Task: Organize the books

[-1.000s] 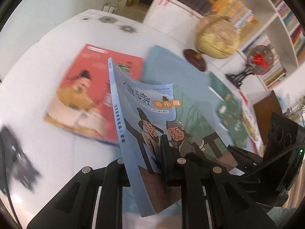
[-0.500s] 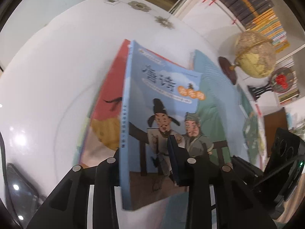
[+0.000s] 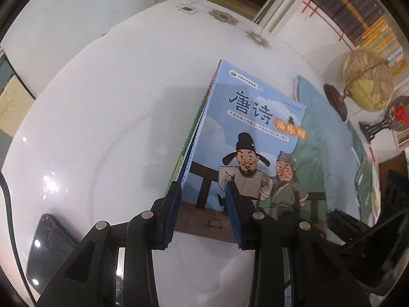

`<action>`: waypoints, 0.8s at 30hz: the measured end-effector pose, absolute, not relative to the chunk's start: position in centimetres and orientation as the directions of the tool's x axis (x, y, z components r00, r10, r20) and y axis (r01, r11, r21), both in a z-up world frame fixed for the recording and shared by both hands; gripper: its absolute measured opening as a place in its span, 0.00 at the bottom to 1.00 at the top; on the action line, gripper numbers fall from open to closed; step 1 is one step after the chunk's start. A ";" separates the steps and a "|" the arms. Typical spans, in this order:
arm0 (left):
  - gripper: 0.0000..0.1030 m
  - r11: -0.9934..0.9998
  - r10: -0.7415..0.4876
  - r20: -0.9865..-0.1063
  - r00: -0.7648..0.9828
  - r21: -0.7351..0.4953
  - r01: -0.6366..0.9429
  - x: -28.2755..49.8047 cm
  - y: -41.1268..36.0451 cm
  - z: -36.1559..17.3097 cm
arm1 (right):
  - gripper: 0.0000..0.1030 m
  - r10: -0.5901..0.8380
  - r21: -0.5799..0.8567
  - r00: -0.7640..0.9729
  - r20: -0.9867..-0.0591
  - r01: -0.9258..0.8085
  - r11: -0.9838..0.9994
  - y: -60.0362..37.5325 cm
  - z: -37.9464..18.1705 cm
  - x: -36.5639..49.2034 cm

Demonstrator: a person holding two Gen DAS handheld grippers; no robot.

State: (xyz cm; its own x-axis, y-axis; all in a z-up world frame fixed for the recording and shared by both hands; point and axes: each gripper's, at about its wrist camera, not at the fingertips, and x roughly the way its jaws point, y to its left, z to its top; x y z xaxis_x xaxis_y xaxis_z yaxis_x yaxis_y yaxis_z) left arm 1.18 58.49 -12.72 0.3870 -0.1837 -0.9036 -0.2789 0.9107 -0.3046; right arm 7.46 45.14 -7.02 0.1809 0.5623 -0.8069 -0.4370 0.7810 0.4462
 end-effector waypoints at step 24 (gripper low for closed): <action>0.31 0.887 -0.461 -0.853 0.247 -0.454 0.086 1.9 25.3 -10.8 | 0.54 0.365 0.439 0.344 -0.865 0.167 0.883 1.2 -9.5 0.2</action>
State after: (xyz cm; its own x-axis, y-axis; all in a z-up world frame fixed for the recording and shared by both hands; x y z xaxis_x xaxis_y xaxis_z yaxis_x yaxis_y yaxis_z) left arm 1.89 25.32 -10.84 0.2472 -0.4605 -0.8525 0.0856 0.8868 -0.4542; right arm 0.21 1.22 -9.48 0.3436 0.3652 -0.8652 0.1673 0.8827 0.4391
